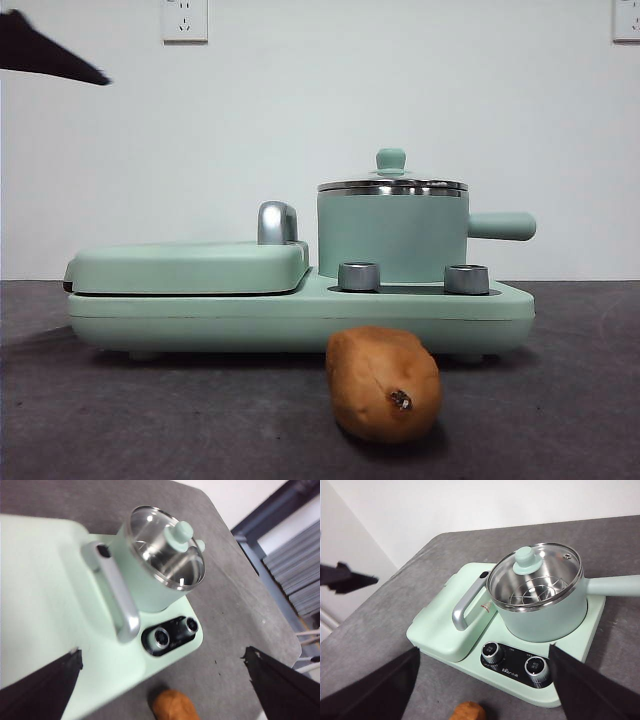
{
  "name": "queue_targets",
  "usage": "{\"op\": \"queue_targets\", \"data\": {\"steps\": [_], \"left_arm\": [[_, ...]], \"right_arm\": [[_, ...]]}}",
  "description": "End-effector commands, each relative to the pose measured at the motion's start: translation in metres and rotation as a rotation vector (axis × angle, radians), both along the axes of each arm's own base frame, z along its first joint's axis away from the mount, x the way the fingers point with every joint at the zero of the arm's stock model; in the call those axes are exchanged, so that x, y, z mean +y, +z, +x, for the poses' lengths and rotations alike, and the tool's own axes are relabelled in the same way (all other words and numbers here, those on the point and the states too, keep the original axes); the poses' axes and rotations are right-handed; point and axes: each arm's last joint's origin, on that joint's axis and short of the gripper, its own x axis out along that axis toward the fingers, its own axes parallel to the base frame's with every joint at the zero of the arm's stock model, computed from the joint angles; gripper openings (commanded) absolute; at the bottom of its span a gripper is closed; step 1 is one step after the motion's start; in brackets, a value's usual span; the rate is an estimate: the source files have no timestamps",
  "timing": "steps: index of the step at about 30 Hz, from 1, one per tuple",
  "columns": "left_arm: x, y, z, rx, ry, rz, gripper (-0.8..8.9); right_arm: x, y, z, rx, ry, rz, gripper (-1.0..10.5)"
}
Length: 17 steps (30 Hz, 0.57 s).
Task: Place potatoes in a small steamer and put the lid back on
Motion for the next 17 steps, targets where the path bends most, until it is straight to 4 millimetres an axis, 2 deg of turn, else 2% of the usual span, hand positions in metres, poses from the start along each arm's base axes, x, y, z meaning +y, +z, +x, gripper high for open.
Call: {"op": "queue_targets", "data": {"steps": [1, 6, 10, 14, 17], "left_arm": [[-0.015, 0.014, 0.023, -0.058, -0.031, 0.044, 5.3], [-0.053, 0.029, 0.064, -0.08, -0.083, 0.129, 5.29], [-0.093, 0.037, 0.093, -0.127, -0.116, 0.212, 5.23], [-0.13, 0.037, 0.115, -0.156, -0.123, 0.266, 4.62], [-0.155, 0.035, 0.129, -0.17, -0.161, 0.26, 4.62]], "right_arm": [[0.0, 0.005, 0.0, -0.025, -0.001, -0.009, 4.1], [0.0, 0.005, 0.0, -0.024, -0.001, -0.009, 4.1], [0.0, 0.005, 0.0, -0.025, -0.001, -0.008, 4.1], [0.0, 0.005, 0.002, -0.026, -0.001, -0.008, 4.1], [0.0, 0.006, 0.004, -0.032, -0.001, -0.007, 4.1]]}}
